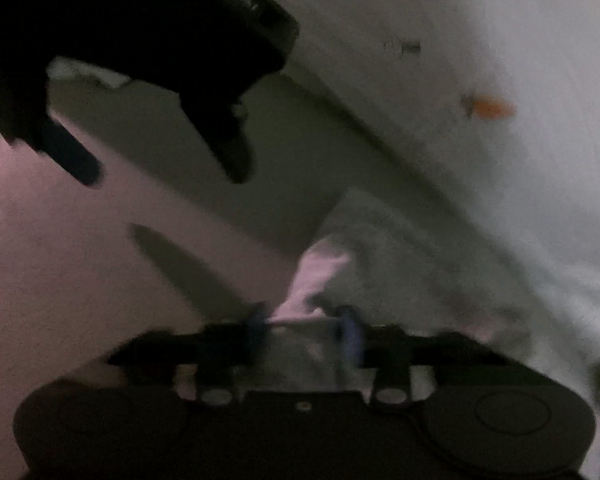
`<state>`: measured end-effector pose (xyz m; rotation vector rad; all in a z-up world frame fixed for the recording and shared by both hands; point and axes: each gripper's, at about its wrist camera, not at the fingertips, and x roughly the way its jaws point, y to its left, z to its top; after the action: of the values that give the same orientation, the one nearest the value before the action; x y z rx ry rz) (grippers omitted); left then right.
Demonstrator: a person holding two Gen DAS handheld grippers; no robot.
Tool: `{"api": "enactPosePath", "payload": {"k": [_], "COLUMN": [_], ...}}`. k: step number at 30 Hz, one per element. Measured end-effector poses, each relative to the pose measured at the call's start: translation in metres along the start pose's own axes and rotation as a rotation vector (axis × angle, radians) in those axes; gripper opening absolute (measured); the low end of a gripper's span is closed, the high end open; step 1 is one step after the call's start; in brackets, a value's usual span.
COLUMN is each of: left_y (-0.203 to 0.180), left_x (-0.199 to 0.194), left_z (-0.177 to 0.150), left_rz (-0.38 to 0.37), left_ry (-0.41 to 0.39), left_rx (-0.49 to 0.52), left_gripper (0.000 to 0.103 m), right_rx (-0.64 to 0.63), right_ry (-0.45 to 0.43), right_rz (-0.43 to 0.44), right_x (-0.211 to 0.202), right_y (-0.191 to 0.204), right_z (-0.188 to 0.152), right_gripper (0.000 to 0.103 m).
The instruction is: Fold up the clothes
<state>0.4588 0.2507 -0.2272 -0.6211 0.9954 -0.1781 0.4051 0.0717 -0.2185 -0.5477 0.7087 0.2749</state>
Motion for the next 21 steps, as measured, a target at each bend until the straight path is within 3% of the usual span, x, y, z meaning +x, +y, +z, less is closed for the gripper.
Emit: {"api": "enactPosePath", "payload": {"k": [1,5,8,12,13,15,17,19,21], "left_y": [-0.001,-0.013,-0.035,-0.067,-0.071,-0.080,-0.090,-0.102,-0.121], "left_x": [0.002,0.017,0.039,0.076,0.083,0.095,0.099,0.097,0.088], "left_z": [0.001,0.001,0.006,0.022,0.026,0.034,0.041,0.045,0.046], "left_rz": [-0.022,-0.225,-0.321,-0.328,-0.312,-0.273,-0.203,-0.183,-0.223], "left_ry": [0.007,0.096,0.148,0.179,0.172,0.158,0.151,0.132,0.105], "left_rx": [0.002,0.005,0.017,-0.019,-0.047,-0.096,-0.113,-0.123,-0.117], "left_gripper": [0.103,0.103,0.103,0.102,0.097,0.063,0.015,0.011,0.011], "right_rx": [0.049,0.235,0.304,0.345,0.358,0.401,0.460,0.543,0.632], "right_ry": [0.023,0.026,-0.010,-0.038,-0.045,-0.054,-0.064,-0.080,-0.105], "right_rz": [0.014,0.104,0.152,0.227,0.246,0.270,0.291,0.312,0.329], "right_x": [0.001,-0.011,-0.030,-0.050,-0.053,-0.056,-0.057,-0.059,-0.062], "right_y": [-0.007,-0.060,-0.095,-0.115,-0.119,-0.126,-0.135,-0.150,-0.171], "right_z": [0.001,0.008,0.011,0.007,0.006,0.000,-0.003,-0.007,-0.013], "right_gripper": [0.011,0.010,0.010,0.010,0.010,0.010,0.010,0.010,0.010]}}
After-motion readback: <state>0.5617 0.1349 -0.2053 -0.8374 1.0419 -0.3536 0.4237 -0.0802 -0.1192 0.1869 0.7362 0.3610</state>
